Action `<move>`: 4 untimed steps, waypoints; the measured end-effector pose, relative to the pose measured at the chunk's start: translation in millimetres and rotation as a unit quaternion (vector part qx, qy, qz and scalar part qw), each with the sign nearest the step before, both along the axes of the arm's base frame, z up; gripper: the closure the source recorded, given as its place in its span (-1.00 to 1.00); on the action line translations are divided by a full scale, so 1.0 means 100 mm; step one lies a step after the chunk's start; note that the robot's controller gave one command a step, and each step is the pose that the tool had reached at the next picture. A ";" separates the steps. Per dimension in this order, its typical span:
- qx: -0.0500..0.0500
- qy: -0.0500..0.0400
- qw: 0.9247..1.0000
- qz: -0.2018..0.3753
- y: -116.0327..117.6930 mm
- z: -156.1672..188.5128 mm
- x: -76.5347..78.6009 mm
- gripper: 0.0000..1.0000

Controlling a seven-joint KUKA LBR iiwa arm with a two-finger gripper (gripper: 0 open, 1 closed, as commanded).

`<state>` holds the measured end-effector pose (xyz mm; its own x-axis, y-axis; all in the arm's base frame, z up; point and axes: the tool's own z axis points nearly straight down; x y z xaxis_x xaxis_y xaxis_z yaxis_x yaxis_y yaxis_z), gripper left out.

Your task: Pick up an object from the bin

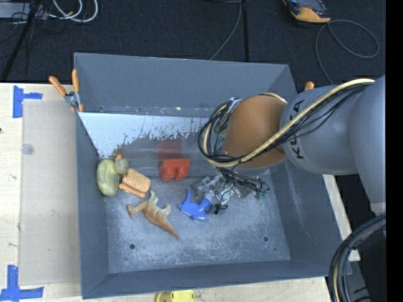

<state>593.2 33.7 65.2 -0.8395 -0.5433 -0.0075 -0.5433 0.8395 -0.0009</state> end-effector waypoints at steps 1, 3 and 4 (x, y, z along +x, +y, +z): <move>0.000 0.005 1.000 -0.001 0.00 0.20 -0.03 1.00; 0.000 0.004 1.000 -0.002 0.00 0.58 -0.02 1.00; 0.000 0.003 1.000 -0.003 0.00 0.78 -0.02 1.00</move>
Offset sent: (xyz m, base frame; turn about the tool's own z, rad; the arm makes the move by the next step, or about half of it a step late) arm -0.0002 -0.0001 0.0698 0.0000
